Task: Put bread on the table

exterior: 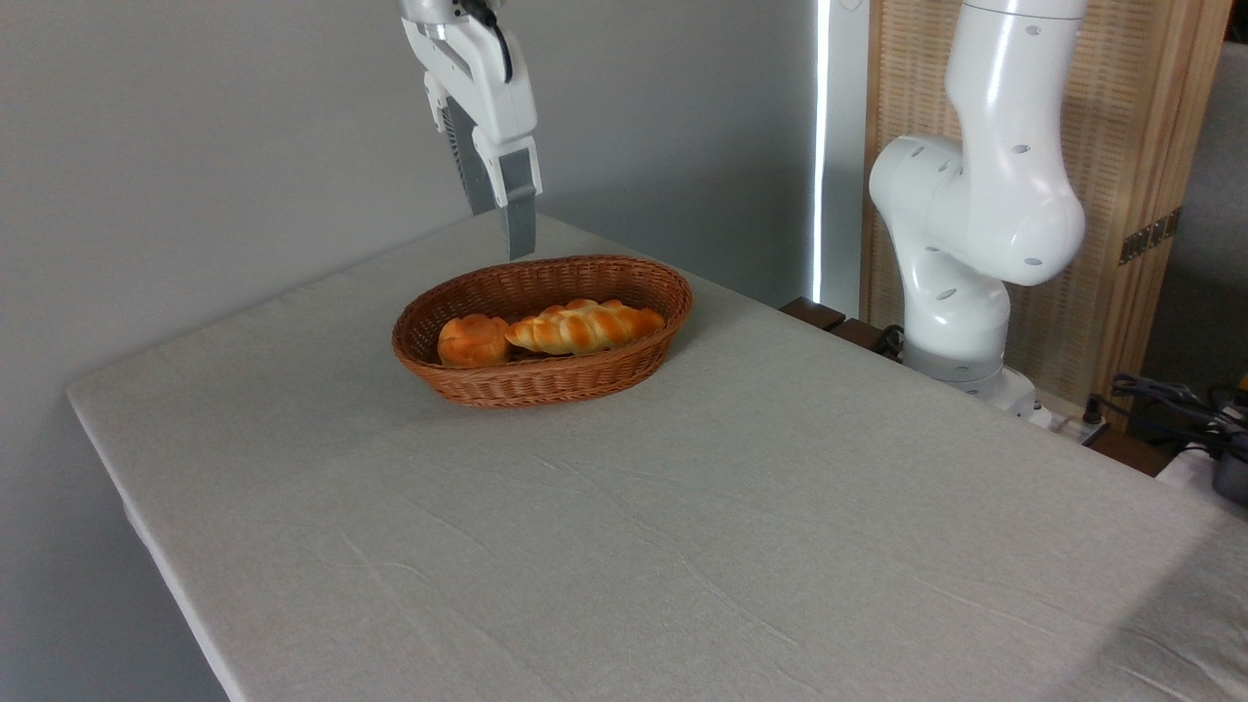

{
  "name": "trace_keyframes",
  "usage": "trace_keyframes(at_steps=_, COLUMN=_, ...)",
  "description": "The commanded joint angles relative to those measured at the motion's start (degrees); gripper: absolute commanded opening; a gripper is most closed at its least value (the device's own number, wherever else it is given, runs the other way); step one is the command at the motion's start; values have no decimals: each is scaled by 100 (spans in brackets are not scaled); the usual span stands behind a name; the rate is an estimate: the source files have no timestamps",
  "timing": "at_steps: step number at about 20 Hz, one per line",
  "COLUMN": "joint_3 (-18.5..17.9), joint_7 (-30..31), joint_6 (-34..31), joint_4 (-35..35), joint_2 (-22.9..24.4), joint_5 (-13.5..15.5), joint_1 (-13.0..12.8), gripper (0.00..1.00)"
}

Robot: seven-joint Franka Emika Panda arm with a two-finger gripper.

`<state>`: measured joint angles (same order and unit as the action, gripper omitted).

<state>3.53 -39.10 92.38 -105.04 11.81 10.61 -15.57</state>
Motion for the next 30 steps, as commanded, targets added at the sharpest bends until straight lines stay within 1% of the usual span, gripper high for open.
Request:
trace_keyframes(at_steps=1, joint_3=-54, joint_7=-45, joint_6=403, joint_4=-385, joint_2=58, joint_5=125, joint_1=-384, gripper=100)
trace_keyframes(at_steps=2, joint_3=-54, joint_7=-45, joint_6=526, joint_4=-472, joint_2=49, joint_5=134, joint_1=-533, gripper=100)
trace_keyframes(at_steps=3, joint_3=-54, joint_7=-45, joint_6=657, joint_4=-595, joint_2=58, joint_5=134, joint_1=-596, gripper=100)
trace_keyframes(at_steps=4, joint_3=-45, joint_7=-71, joint_6=720, joint_4=-666, joint_2=58, joint_5=134, joint_1=-605, gripper=100)
trace_keyframes(at_steps=6, joint_3=-19, joint_7=-98, joint_6=816, joint_4=-815, joint_2=49, joint_5=134, joint_1=-789, gripper=100)
trace_keyframes(at_steps=7, joint_3=-19, joint_7=-107, joint_6=852, joint_4=-946, joint_2=58, joint_5=134, joint_1=-816, gripper=100)
trace_keyframes(at_steps=8, joint_3=-10, joint_7=-115, joint_6=861, joint_4=-1078, joint_2=49, joint_5=134, joint_1=-903, gripper=100)
trace_keyframes(at_steps=9, joint_3=-10, joint_7=-133, joint_6=904, joint_4=-1210, joint_2=41, joint_5=134, joint_1=-1043, gripper=100)
trace_keyframes(at_steps=10, joint_3=-10, joint_7=-142, joint_6=1009, joint_4=-1351, joint_2=40, joint_5=134, joint_1=-1088, gripper=100)
trace_keyframes(at_steps=15, joint_3=-1, joint_7=-151, joint_6=1405, joint_4=-1738, joint_2=32, joint_5=125, joint_1=-1176, gripper=100)
trace_keyframes(at_steps=17, joint_3=-1, joint_7=-177, joint_6=1624, joint_4=-1975, joint_2=40, joint_5=117, joint_1=-1255, gripper=100)
trace_keyframes(at_steps=19, joint_3=112, joint_7=-273, joint_6=1836, joint_4=-2099, joint_2=32, joint_5=81, joint_1=-1255, gripper=100)
trace_keyframes(at_steps=23, joint_3=122, joint_7=-537, joint_6=1915, joint_4=-2125, joint_2=14, joint_5=2, joint_1=-1247, gripper=100)
trace_keyframes(at_steps=27, joint_3=139, joint_7=-572, joint_6=2056, joint_4=-2248, joint_2=-91, joint_5=2, joint_1=-1255, gripper=100)
trace_keyframes(at_steps=30, joint_3=148, joint_7=-616, joint_6=2082, joint_4=-2319, joint_2=-91, joint_5=-112, joint_1=-1255, gripper=100)
